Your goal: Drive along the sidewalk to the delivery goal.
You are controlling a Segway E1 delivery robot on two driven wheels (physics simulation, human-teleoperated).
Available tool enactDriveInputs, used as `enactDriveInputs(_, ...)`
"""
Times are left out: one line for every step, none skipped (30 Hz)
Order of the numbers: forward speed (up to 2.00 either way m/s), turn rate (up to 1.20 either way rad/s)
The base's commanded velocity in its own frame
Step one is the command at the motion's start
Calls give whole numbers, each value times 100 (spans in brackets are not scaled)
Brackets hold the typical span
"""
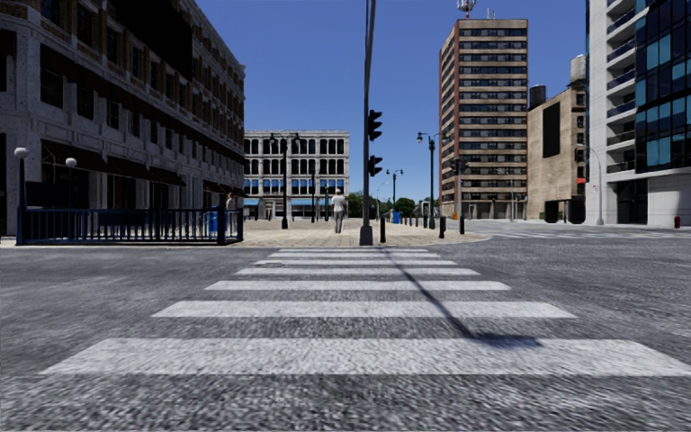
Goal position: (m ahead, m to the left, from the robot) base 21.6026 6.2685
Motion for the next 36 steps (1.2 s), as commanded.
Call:
enactDriveInputs(200,0)
enactDriveInputs(200,0)
enactDriveInputs(200,0)
enactDriveInputs(200,0)
enactDriveInputs(200,0)
enactDriveInputs(200,0)
enactDriveInputs(200,0)
enactDriveInputs(200,0)
enactDriveInputs(200,0)
enactDriveInputs(200,0)
enactDriveInputs(200,0)
enactDriveInputs(200,0)
enactDriveInputs(200,0)
enactDriveInputs(200,0)
enactDriveInputs(200,0)
enactDriveInputs(200,0)
enactDriveInputs(200,0)
enactDriveInputs(200,0)
enactDriveInputs(200,0)
enactDriveInputs(200,0)
enactDriveInputs(200,0)
enactDriveInputs(200,0)
enactDriveInputs(200,0)
enactDriveInputs(200,0)
enactDriveInputs(200,0)
enactDriveInputs(200,0)
enactDriveInputs(200,0)
enactDriveInputs(200,0)
enactDriveInputs(200,0)
enactDriveInputs(200,0)
enactDriveInputs(200,0)
enactDriveInputs(200,0)
enactDriveInputs(200,0)
enactDriveInputs(200,0)
enactDriveInputs(200,0)
enactDriveInputs(200,0)
